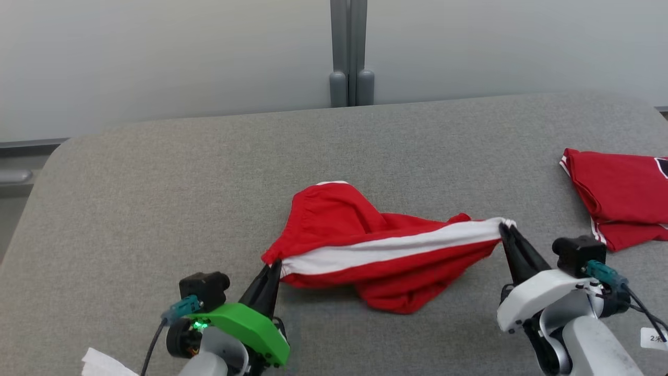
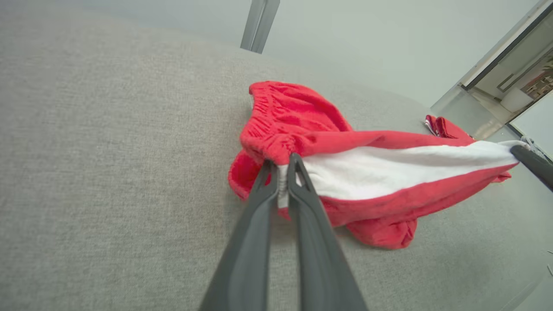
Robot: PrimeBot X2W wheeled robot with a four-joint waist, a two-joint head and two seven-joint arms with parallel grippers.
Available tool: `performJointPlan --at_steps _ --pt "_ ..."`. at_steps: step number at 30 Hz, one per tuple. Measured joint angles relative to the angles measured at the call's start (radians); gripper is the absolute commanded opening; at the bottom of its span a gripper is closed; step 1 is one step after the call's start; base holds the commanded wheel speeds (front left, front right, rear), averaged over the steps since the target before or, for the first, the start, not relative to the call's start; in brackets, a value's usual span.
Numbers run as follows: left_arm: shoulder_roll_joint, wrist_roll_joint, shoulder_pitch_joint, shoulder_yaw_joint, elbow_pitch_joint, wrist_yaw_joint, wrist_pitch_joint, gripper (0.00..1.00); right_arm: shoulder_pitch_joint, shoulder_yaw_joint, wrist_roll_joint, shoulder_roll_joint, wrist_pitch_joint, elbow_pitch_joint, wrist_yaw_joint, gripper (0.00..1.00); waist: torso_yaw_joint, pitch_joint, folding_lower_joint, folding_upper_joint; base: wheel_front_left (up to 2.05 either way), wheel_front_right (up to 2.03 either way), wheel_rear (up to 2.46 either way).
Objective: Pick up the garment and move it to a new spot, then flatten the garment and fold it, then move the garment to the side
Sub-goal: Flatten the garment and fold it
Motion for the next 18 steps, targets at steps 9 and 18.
performJointPlan --at_steps 9,18 --pt "0.018 -0.035 -0.093 0.079 -0.309 0.037 0.015 0.0 -0.014 -0.056 -0.067 -0.012 -0.014 -0.301 0.0 0.0 -0.014 -0.053 0.0 0.0 0.0 0.0 0.0" --pt "0.088 -0.045 -0.144 0.135 -0.714 0.115 0.123 0.0 0.029 -0.1 -0.122 0.005 0.071 -0.696 0.0 0.0 -0.043 -0.076 0.0 0.0 0.0 0.0 0.0"
